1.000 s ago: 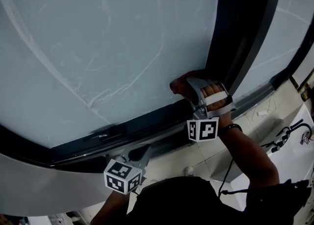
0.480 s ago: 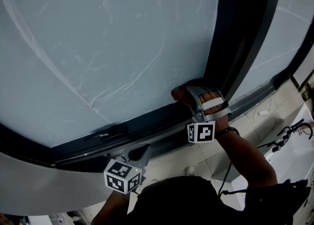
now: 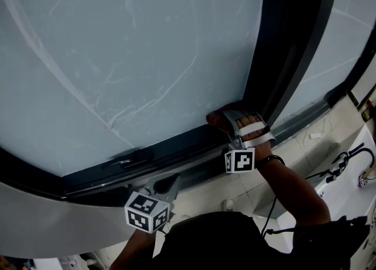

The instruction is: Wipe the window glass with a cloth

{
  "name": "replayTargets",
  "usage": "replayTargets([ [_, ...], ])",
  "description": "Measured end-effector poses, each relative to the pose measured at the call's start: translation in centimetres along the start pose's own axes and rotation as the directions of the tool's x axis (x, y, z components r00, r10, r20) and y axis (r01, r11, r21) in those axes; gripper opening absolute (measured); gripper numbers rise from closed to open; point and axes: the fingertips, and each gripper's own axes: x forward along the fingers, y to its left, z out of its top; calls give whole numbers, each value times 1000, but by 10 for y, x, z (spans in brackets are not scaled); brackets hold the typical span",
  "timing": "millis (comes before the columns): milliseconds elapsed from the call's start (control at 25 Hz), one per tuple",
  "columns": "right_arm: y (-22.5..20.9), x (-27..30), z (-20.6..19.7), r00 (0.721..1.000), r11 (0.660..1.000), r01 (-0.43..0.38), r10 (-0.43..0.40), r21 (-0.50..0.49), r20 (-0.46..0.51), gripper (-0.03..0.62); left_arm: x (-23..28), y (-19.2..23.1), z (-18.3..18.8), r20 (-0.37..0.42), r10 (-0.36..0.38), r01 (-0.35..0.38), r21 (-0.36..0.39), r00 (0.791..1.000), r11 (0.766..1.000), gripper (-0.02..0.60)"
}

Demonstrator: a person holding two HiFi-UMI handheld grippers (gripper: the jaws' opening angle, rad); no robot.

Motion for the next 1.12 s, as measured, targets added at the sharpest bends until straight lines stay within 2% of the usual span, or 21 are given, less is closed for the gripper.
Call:
replayTargets([
  [560, 9, 3, -1, 1000, 1000, -14, 13, -11, -7, 101, -2, 1, 0, 10, 3, -3, -5, 1000, 1000, 17],
  [880, 9, 1, -1, 998, 998, -55, 55, 1, -5, 101, -8, 6, 0, 18, 15, -15, -4, 1000, 1000, 17],
  [1120, -20, -27, 17, 998, 997, 7, -11, 79, 58, 101, -14, 5, 1, 31, 16, -15, -4, 999, 1000, 17],
])
